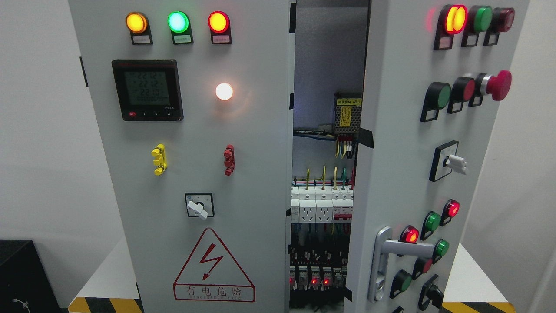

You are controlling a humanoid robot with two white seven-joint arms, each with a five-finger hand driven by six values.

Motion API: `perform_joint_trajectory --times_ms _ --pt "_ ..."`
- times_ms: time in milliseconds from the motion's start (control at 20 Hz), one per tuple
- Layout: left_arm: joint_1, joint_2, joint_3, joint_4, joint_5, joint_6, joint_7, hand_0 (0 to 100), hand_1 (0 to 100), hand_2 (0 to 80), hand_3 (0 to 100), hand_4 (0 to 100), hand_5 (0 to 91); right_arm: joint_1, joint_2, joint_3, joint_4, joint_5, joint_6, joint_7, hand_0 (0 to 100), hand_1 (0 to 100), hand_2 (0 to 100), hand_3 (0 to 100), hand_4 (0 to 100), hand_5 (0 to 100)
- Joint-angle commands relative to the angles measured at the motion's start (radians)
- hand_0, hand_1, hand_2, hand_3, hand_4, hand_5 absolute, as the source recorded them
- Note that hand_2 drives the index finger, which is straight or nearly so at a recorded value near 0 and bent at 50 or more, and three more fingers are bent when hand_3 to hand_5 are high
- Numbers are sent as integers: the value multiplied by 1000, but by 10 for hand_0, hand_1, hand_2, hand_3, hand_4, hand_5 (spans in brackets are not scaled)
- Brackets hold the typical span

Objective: Open door with both hands

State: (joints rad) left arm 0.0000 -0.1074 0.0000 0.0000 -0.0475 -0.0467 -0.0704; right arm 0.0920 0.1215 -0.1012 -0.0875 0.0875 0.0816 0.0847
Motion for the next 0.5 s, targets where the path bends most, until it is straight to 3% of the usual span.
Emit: perform_joint_trajectory --times_ms 0,350,401,451 --pt "-21 0 31 21 0 -1 0 0 0 0 0 0 0 0 0 0 0 0 0 0 0 0 0 0 0 0" --pt "-20 9 35 15 4 -2 -11 0 0 0 0 0 0 0 0 0 0 0 0 0 0 0 0 0 0 0" --pt "-8 29 40 -29 24 -7 -43 0 0 0 0 0 0 0 0 0 0 0 0 0 0 0 0 0 0 0" --pt "8 94 44 -145 88 -25 -95 0 0 0 0 0 0 0 0 0 0 0 0 0 0 0 0 0 0 0"
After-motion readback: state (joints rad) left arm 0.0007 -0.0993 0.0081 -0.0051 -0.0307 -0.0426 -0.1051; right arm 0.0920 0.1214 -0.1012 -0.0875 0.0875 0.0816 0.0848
